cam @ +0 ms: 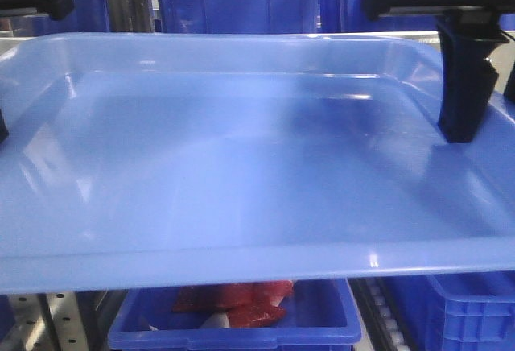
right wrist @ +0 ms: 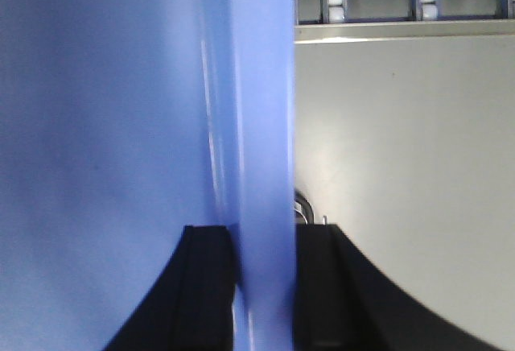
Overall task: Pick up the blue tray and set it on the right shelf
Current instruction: 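Raise and push the tray onto the upper shelf with both grippers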
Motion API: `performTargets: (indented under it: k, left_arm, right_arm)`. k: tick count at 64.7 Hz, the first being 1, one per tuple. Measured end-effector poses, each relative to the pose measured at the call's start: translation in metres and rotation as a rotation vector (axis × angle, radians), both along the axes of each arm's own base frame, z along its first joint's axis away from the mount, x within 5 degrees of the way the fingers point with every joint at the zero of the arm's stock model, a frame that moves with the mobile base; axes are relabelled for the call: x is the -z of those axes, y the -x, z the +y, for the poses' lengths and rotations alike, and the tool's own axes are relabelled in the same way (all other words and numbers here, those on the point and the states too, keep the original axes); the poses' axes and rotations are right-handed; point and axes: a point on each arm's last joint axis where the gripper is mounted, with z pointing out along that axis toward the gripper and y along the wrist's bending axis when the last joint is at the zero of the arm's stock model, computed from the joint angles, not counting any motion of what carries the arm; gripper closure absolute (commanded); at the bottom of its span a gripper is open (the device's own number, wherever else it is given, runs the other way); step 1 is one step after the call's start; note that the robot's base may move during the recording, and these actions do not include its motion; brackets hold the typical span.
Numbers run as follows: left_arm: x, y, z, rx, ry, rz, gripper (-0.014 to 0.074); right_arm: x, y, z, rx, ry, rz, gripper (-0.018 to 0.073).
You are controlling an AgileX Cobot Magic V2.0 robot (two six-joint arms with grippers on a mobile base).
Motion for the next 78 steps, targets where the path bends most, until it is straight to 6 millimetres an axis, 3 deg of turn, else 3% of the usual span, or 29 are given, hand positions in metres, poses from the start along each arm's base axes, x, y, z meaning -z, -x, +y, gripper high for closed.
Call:
performTargets:
  k: [12, 24, 32, 43, 56, 68, 78]
  left_arm:
    - [-0.018, -0.004, -0.001, 0.005, 0.007, -0.041, 0.0645]
    - [-0.054, -0.014, -0.003, 0.04, 0.032, -0.154, 0.0645]
    - [-0.075, -0.028, -0.002, 0.03, 0.048, -0.208, 0.0645]
    - [-0.101, -0.066, -0.002, 0.043, 0.047, -0.29, 0.0645]
    - [-0.114, -0.118, -0.006, 0.049, 0.024, -0.349, 0.0644]
    - [-0.115, -0.16, -0.011, 0.04, 0.014, -0.393, 0.0638]
    - [-0.106, -0.187, -0.012, 0.031, 0.005, -0.408, 0.0531]
  right_arm:
    - [-0.024, -0.002, 0.0, 0.009, 0.0, -0.01, 0.0337]
    - [-0.063, -0.011, -0.005, -0.001, -0.005, -0.105, 0.0337]
    - [-0.086, -0.029, -0.01, 0.001, -0.02, -0.178, 0.0337]
    - [-0.104, -0.067, -0.013, 0.002, -0.024, -0.234, 0.0337]
    - [-0.114, -0.115, -0.012, 0.017, -0.027, -0.287, 0.0337]
    - [-0.108, -0.159, -0.009, 0.037, -0.015, -0.311, 0.0337]
    - [-0.098, -0.185, -0.004, 0.028, 0.006, -0.324, 0.0337]
